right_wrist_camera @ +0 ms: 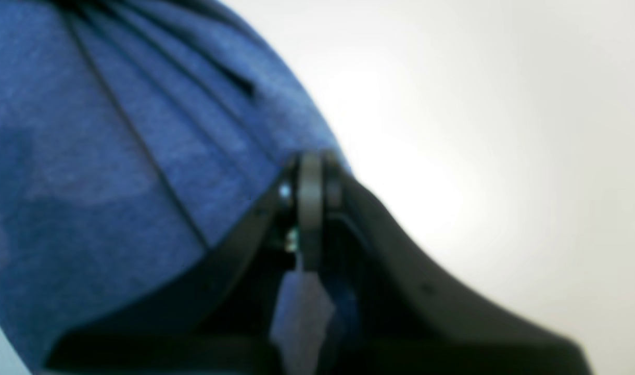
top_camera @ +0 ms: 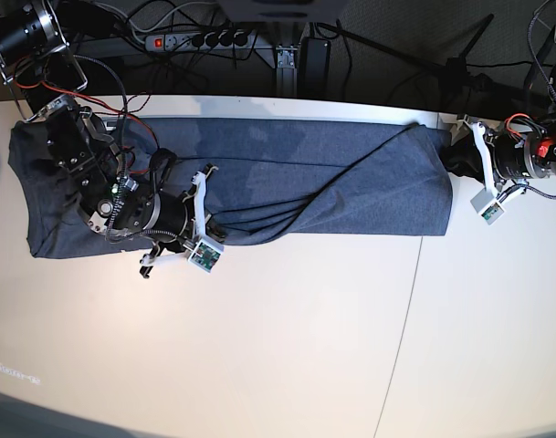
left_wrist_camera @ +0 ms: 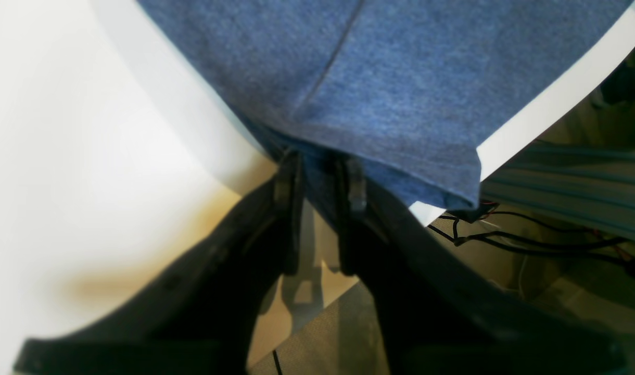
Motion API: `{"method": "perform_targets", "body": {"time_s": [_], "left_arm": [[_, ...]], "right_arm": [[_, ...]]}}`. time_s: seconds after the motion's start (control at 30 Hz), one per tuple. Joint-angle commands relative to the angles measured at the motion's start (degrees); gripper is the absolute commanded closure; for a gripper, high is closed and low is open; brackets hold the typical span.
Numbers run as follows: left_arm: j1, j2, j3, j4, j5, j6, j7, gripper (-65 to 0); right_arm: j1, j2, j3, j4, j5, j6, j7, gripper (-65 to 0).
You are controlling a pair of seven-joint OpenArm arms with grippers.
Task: Fold the T-shirt properly
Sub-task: 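Release the right gripper and move it along the strip's edge to grasp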
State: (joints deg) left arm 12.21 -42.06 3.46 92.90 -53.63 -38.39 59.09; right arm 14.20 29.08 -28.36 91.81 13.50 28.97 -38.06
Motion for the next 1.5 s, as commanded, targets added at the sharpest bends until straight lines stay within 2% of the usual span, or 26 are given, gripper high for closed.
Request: {"method": "perform_targets", "body": {"time_s": [0.0, 0.07, 0.1, 0.2, 0.23, 0.27, 0.57, 0.8, 0.87, 0.97, 1.13, 1.33, 1.47], "left_arm": [[-0.6, -1.1, -0.5, 0.8, -0.8, -1.6, -1.0, -14.3], [-0.6, -1.1, -0.5, 0.9, -0.8, -1.6, -1.0, -14.3], [-0.6, -1.1, -0.5, 0.9, -0.8, -1.6, -1.0, -14.3], [-0.6, -1.1, -0.5, 0.9, -0.8, -1.6, -1.0, -14.3], [-0.6, -1.1, -0.5, 0.8, -0.8, -1.6, -1.0, -14.3], [-0.6, -1.1, -0.5, 0.8, -0.8, -1.6, -1.0, -14.3], [-0.6, -1.1, -0.5, 0.8, -0.8, -1.6, -1.0, -14.3], [-0.6, -1.1, -0.5, 0.9, -0.8, -1.6, -1.0, -14.3], [-0.6, -1.1, -0.5, 0.9, -0.8, -1.6, -1.0, -14.3], [-0.6, -1.1, -0.5, 0.8, -0.8, -1.6, -1.0, -14.3], [-0.6, -1.1, -0.5, 0.9, -0.8, -1.6, -1.0, -14.3], [-0.6, -1.1, -0.5, 0.9, -0.8, -1.6, -1.0, -14.3], [-0.6, -1.1, -0.5, 0.8, -0.7, -1.6, -1.0, -14.3]], "right_arm": [[1.4, 0.6, 0.4, 0.7, 0.4, 1.0, 1.4, 0.0], [1.4, 0.6, 0.4, 0.7, 0.4, 1.0, 1.4, 0.0], [1.4, 0.6, 0.4, 0.7, 0.4, 1.0, 1.4, -3.1], [1.4, 0.5, 0.4, 0.7, 0.4, 1.0, 1.4, -34.2], [1.4, 0.4, 0.4, 0.6, 0.4, 1.0, 1.6, -41.6], [1.5, 0.4, 0.4, 0.6, 0.4, 1.0, 1.6, -44.7], [2.7, -2.5, 0.4, -5.2, 0.4, 1.0, 1.9, -44.3], [3.5, -2.6, 0.4, -5.7, 1.9, 1.1, 2.0, -44.1], [3.4, -2.6, 0.4, -5.7, 1.9, 1.1, 2.0, -37.7], [3.4, -2.6, 0.4, -5.7, 1.9, 1.1, 2.0, -19.5], [3.4, -2.6, 0.4, -5.7, 1.9, 1.1, 2.0, -0.2], [3.4, -2.6, 0.4, -5.7, 2.1, 1.0, 2.0, 0.0], [3.4, -2.6, 0.4, -4.8, 6.5, 1.0, -0.2, 0.0]]}}
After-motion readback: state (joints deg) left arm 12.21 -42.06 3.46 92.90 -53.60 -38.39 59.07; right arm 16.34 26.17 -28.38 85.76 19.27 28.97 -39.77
